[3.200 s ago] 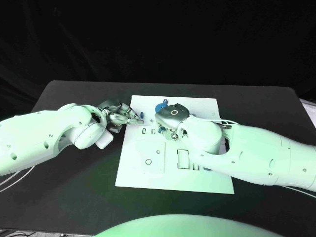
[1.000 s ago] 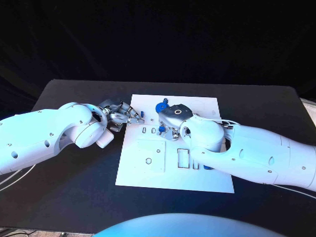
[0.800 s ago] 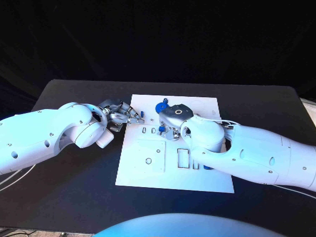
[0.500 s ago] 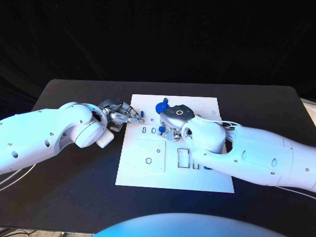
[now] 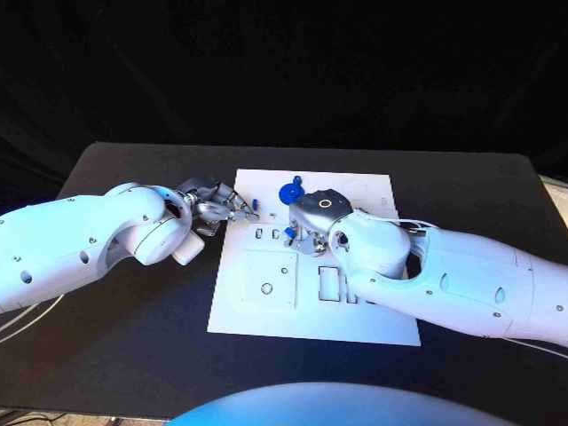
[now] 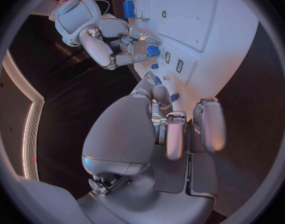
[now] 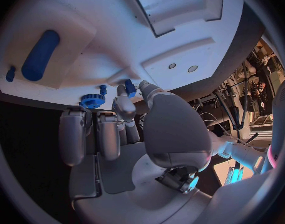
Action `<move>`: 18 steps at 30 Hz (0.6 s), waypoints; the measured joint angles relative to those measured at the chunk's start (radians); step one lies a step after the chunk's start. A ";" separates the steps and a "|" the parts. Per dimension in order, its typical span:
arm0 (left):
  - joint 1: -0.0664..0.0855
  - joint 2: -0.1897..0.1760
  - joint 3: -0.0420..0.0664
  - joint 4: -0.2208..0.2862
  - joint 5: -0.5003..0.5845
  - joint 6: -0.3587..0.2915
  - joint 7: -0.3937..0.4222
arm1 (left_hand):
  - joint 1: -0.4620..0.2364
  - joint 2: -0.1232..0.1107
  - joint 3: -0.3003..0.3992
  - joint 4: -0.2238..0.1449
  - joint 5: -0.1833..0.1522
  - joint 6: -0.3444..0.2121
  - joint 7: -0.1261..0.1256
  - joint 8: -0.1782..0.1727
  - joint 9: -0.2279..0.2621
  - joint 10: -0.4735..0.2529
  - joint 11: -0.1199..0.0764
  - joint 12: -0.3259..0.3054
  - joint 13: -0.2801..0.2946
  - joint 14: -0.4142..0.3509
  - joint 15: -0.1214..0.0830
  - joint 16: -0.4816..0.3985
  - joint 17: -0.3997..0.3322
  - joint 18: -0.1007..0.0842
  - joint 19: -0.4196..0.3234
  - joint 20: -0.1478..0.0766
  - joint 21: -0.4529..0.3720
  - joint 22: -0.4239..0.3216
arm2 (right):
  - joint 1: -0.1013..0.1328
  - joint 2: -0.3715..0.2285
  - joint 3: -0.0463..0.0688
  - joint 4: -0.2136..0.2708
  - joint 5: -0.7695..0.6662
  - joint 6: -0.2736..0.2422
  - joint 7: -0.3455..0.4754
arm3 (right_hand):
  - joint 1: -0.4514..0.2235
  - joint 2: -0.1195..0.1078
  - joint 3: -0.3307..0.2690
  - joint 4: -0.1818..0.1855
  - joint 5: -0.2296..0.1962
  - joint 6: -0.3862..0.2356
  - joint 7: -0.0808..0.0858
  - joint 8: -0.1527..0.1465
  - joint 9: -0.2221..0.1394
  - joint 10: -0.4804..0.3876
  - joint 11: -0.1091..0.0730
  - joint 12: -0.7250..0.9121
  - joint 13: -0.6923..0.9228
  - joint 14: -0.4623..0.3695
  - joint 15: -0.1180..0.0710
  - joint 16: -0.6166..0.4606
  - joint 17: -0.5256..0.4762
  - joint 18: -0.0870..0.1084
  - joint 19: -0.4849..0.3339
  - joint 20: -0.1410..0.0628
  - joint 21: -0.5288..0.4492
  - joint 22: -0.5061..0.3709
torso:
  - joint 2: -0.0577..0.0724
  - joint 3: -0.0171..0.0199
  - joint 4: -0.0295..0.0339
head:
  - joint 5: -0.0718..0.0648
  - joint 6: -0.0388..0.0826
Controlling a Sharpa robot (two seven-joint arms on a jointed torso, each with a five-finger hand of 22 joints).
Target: Assemble the parts on the task board
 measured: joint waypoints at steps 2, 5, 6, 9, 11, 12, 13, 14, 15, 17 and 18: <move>0.000 0.000 0.000 0.000 0.000 0.000 0.000 | 0.000 0.000 0.000 0.000 0.000 0.000 0.000 0.000 0.000 0.000 0.000 0.000 0.000 0.000 0.000 0.000 0.000 0.000 0.000 0.000 0.000 0.000 | 0.000 -0.003 0.000 0.000 0.000 0.000 -0.001 | 0.000 0.000 0.000 0.000 0.000 0.000 0.000 0.000 0.000 0.000 0.000 0.000 0.000 0.000 0.000 0.000 0.000 0.000 0.000 0.000 0.000 0.000 | 0.000 0.0000 0.0002 | 0.000 0.000; 0.000 0.000 0.000 -0.001 0.000 0.000 -0.001 | 0.000 0.000 0.000 0.000 0.000 0.000 0.000 0.000 0.000 0.000 0.000 0.000 0.000 0.000 0.000 0.000 0.000 0.000 0.000 0.000 0.000 0.000 | -0.001 -0.006 0.000 0.001 0.001 0.000 -0.002 | 0.000 0.000 0.000 0.000 0.000 0.000 0.000 0.000 0.000 0.000 0.000 0.000 0.000 0.000 0.000 0.000 0.000 0.000 0.000 0.000 0.000 0.000 | 0.000 0.0000 0.0002 | 0.000 0.000; 0.000 0.000 0.000 -0.001 0.000 0.000 -0.001 | 0.000 0.000 0.000 0.000 0.000 0.000 0.000 0.000 0.000 0.000 0.000 0.000 0.000 0.000 0.000 0.000 0.000 0.000 0.000 0.000 0.000 0.000 | -0.001 -0.007 0.000 0.001 0.001 0.000 -0.002 | 0.000 0.000 0.000 0.000 0.000 0.000 0.000 0.000 0.000 0.000 0.000 0.000 0.000 0.000 0.000 0.000 0.000 0.000 0.000 0.000 0.000 0.000 | 0.000 0.0000 0.0003 | 0.000 0.000; 0.000 0.000 0.000 -0.001 0.000 0.000 -0.001 | 0.000 0.000 0.000 0.000 0.000 0.000 0.000 0.000 0.000 0.000 0.000 0.000 0.000 0.000 0.000 0.000 0.000 0.000 0.000 0.000 0.000 0.000 | -0.001 -0.008 0.000 0.000 0.001 0.000 -0.003 | -0.003 -0.003 0.002 0.002 0.000 0.003 -0.003 0.000 0.000 0.000 0.000 0.000 0.000 0.000 0.000 -0.004 0.000 0.000 0.000 0.000 0.000 0.000 | 0.000 0.0000 0.0004 | 0.000 0.000; 0.000 0.000 0.000 -0.001 0.000 0.000 -0.001 | 0.000 0.000 0.000 0.000 0.000 0.000 0.000 0.000 0.000 0.000 0.000 0.000 0.000 0.000 0.000 0.000 0.001 0.000 0.000 0.000 0.000 0.000 | -0.001 -0.008 0.000 0.000 0.001 -0.001 -0.004 | 0.001 0.001 0.010 0.009 -0.006 0.003 -0.003 0.000 0.000 0.000 0.000 0.000 0.000 0.000 0.000 -0.004 0.000 0.000 0.000 0.000 0.000 0.000 | 0.000 -0.0001 0.0005 | -0.001 0.000; 0.000 0.000 0.000 -0.001 0.000 0.000 -0.001 | 0.000 0.000 0.000 0.000 0.000 0.000 0.000 0.000 0.000 0.000 0.000 0.000 0.000 0.000 0.000 0.000 0.001 0.000 0.000 0.000 0.000 0.000 | -0.001 -0.008 0.000 -0.001 0.001 -0.001 -0.004 | 0.011 0.011 0.017 0.010 -0.010 0.003 -0.003 0.000 0.001 0.000 0.000 0.000 0.001 0.000 0.000 -0.004 0.000 0.000 0.000 0.000 0.000 0.000 | 0.000 -0.0001 0.0007 | -0.001 0.000; 0.000 0.000 0.000 -0.002 0.000 0.000 -0.001 | 0.000 0.000 0.000 0.000 0.000 0.000 0.000 0.000 0.000 0.000 0.000 0.000 0.000 0.000 0.000 0.000 0.001 0.000 0.000 0.000 0.000 0.000 | -0.002 -0.008 0.000 -0.002 0.001 -0.003 -0.005 | 0.020 0.020 0.025 0.005 -0.011 0.003 -0.003 0.000 0.001 0.000 0.000 0.000 0.003 0.000 0.000 -0.004 0.000 0.000 0.000 0.000 0.000 0.000 | 0.000 -0.0002 0.0008 | -0.001 0.000; 0.000 0.000 0.000 -0.002 0.000 0.000 -0.001 | 0.000 0.000 0.000 0.000 0.000 0.000 0.000 0.000 0.000 0.000 0.000 0.000 0.000 0.000 0.000 0.000 0.001 0.000 0.000 0.000 0.000 0.000 | -0.002 -0.008 0.000 -0.003 0.001 -0.004 -0.006 | 0.027 0.027 0.029 0.002 -0.012 0.003 -0.003 0.000 0.001 0.000 0.000 0.000 0.004 0.000 0.000 -0.004 0.000 0.000 0.000 0.000 0.000 0.000 | 0.000 -0.0004 0.0009 | -0.002 0.000; 0.000 0.000 0.000 -0.002 0.000 0.000 -0.002 | 0.000 0.000 0.000 0.000 0.000 0.000 0.000 0.000 0.000 0.000 0.000 0.000 0.000 0.000 0.000 0.000 0.001 0.000 0.000 0.000 0.000 0.000 | -0.002 -0.008 0.000 -0.004 0.001 -0.004 -0.006 | 0.032 0.032 0.036 0.001 -0.018 0.003 -0.003 0.000 0.001 0.000 0.000 0.000 0.004 0.000 0.000 -0.004 0.000 0.000 0.000 0.000 0.000 0.000 | 0.000 -0.0004 0.0009 | -0.002 0.000; 0.000 0.000 0.000 -0.002 0.000 0.000 -0.002 | 0.000 0.000 0.000 0.000 0.000 0.000 0.000 0.000 0.000 0.000 0.000 0.000 0.000 0.000 0.000 0.000 0.001 0.000 0.000 0.000 0.000 0.000 | -0.002 -0.008 0.001 -0.006 0.002 -0.006 -0.008 | 0.037 0.037 0.043 -0.005 -0.029 0.003 -0.003 0.000 0.001 0.000 0.000 0.000 0.004 0.000 0.000 -0.004 0.000 0.000 0.000 0.000 0.000 0.001 | 0.000 -0.0006 0.0010 | -0.003 0.000; 0.000 0.000 0.000 -0.002 0.000 0.000 -0.002 | 0.000 0.000 0.000 0.000 0.000 0.000 0.000 0.000 0.000 0.000 0.000 0.000 0.000 0.000 0.000 0.000 0.001 0.000 0.000 0.000 0.000 0.000 | -0.002 -0.008 0.001 -0.006 0.002 -0.007 -0.008 | 0.040 0.040 0.045 -0.006 -0.032 0.003 -0.003 0.000 0.001 0.003 -0.003 0.004 0.006 0.000 0.000 -0.004 0.000 0.000 0.000 0.000 0.000 0.001 | 0.000 -0.0005 0.0012 | -0.003 0.000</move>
